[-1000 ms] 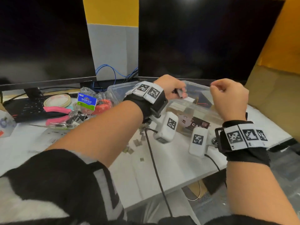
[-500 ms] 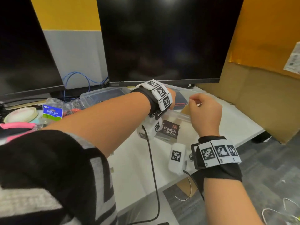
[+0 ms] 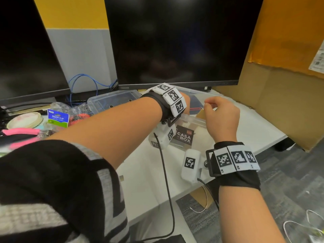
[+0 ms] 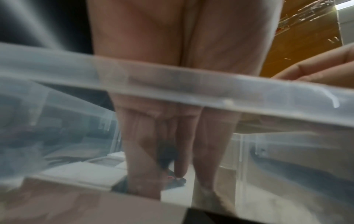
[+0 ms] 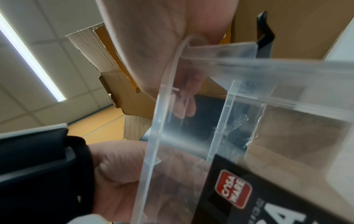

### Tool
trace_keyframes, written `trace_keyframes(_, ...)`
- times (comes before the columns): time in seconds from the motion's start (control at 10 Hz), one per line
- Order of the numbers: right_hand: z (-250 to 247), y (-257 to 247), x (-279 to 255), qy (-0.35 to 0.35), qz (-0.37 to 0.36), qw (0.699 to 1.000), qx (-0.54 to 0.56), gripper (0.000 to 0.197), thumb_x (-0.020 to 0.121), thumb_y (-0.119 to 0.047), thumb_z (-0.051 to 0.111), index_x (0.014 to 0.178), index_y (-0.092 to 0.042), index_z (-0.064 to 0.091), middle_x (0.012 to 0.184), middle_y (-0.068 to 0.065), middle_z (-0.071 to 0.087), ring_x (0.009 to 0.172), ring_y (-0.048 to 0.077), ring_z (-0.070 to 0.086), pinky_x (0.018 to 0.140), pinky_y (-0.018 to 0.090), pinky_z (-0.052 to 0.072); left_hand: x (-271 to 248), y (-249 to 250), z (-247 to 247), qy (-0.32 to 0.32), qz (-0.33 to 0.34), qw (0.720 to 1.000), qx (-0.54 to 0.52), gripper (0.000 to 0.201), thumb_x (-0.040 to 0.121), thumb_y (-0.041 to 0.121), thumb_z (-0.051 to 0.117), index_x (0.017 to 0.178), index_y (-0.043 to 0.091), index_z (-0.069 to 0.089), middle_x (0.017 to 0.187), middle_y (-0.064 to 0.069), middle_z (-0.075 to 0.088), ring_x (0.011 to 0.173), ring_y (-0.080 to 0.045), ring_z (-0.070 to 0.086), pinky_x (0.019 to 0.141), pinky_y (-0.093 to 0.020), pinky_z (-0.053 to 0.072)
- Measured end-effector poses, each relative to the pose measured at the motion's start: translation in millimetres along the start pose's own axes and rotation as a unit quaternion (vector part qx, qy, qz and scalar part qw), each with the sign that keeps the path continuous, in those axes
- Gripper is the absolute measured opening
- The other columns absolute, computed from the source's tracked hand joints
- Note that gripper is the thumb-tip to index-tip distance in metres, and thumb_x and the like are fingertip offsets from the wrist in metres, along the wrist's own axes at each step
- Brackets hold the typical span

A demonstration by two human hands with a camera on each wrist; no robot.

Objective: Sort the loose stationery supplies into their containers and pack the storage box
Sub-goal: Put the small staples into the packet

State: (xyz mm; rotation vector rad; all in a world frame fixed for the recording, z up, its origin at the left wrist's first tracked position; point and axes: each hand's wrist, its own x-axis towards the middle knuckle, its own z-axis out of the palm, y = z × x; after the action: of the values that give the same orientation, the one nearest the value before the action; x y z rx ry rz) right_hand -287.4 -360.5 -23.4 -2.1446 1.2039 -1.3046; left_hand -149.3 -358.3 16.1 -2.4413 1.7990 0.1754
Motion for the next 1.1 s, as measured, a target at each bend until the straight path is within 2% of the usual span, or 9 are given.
trace_keyframes(0.2,0.6,0.9,0.5,0.002,-0.003,1.000,-0.004,0.022,0.094,-0.016,0.050,0.103,-0.013,0.069,0.100,0.004,0.068,0.092,0.016,0.057,0.077,0.023,0.039,-5.9,-0.6,-1.3,0.001,0.001,0.995,-0.101,0.034,0.090,0.024,0.059,0.120,0.009,0.063,0.122,-0.007,0.062,0.113,-0.023,0.059,0.096,-0.034,0.047)
trace_keyframes(0.3,0.1,-0.3,1.9,-0.014,-0.010,1.000,-0.019,0.022,0.094,-0.016,0.050,0.104,-0.013,0.069,0.101,0.005,0.068,0.093,0.018,0.059,0.082,0.029,0.045,-10.0,-7.3,-3.0,0.007,-0.004,0.967,-0.255,0.028,0.089,0.013,0.061,0.115,0.003,0.065,0.116,-0.010,0.066,0.109,-0.023,0.063,0.095,-0.034,0.050)
trace_keyframes(0.5,-3.4,-31.4,3.7,-0.047,-0.106,0.988,-0.103,0.023,0.093,-0.021,0.050,0.106,-0.017,0.068,0.102,0.005,0.066,0.098,0.025,0.054,0.084,0.037,0.042,-69.8,-43.9,-8.8,0.089,0.038,0.802,-0.590,0.020,0.089,0.000,0.058,0.109,0.000,0.061,0.099,-0.016,0.067,0.084,-0.019,0.068,0.077,-0.026,0.057)
trace_keyframes(0.6,7.2,-72.6,-12.9,-0.118,-0.158,0.980,-0.025,0.017,0.088,-0.020,0.057,0.097,-0.014,0.070,0.098,0.004,0.066,0.094,0.019,0.057,0.083,0.030,0.044,-104.7,-81.8,8.3,0.133,0.012,0.724,-0.677,0.023,0.092,0.004,0.056,0.114,-0.001,0.058,0.096,-0.013,0.067,0.084,-0.020,0.068,0.076,-0.026,0.057)
trace_keyframes(0.7,30.2,-103.5,-40.8,-0.323,-0.146,0.935,0.011,0.012,0.082,-0.022,0.068,0.091,-0.013,0.069,0.092,0.003,0.067,0.082,0.014,0.058,0.074,0.023,0.044,-139.2,-118.8,39.7,0.153,-0.038,0.659,-0.736,0.025,0.093,0.003,0.051,0.117,-0.005,0.056,0.101,-0.017,0.065,0.081,-0.022,0.068,0.074,-0.027,0.058)
trace_keyframes(0.8,60.0,-114.8,-70.4,-0.518,-0.123,0.844,-0.066,0.029,0.076,-0.026,0.077,0.100,-0.013,0.065,0.092,0.003,0.063,0.071,0.014,0.058,0.063,0.026,0.051,-169.0,-146.8,72.1,0.172,-0.090,0.603,-0.773,0.018,0.094,0.002,0.049,0.110,-0.002,0.056,0.101,-0.017,0.064,0.083,-0.024,0.068,0.075,-0.028,0.056)
trace_keyframes(0.9,80.2,-115.4,-91.5,-0.599,-0.128,0.778,-0.143,0.065,0.069,-0.032,0.082,0.125,-0.017,0.050,0.115,0.002,0.056,0.070,0.013,0.056,0.060,0.024,0.049,-190.0,-165.5,100.2,0.186,-0.117,0.548,-0.807,0.018,0.096,0.004,0.046,0.112,0.001,0.053,0.102,-0.015,0.064,0.089,-0.024,0.066,0.077,-0.027,0.056)
trace_keyframes(1.0,91.2,-110.7,-100.0,-0.622,-0.135,0.750,-0.177,0.089,0.066,-0.037,0.083,0.137,-0.025,0.031,0.130,0.000,0.048,0.060,0.006,0.048,0.061,0.024,0.046,-198.7,-174.8,120.1,0.201,-0.123,0.494,-0.837,0.022,0.096,0.004,0.044,0.116,-0.001,0.051,0.107,-0.018,0.062,0.094,-0.026,0.064,0.080,-0.029,0.056)
trace_keyframes(1.1,104.0,-110.5,-101.0,-0.603,-0.137,0.765,-0.182,0.088,0.065,-0.032,0.084,0.134,-0.027,0.030,0.115,-0.001,0.054,0.075,0.015,0.056,0.069,0.029,0.046,-198.2,-178.0,131.1,0.208,-0.129,0.469,-0.849,0.020,0.097,0.003,0.041,0.114,-0.002,0.051,0.106,-0.017,0.062,0.094,-0.026,0.063,0.082,-0.031,0.054)
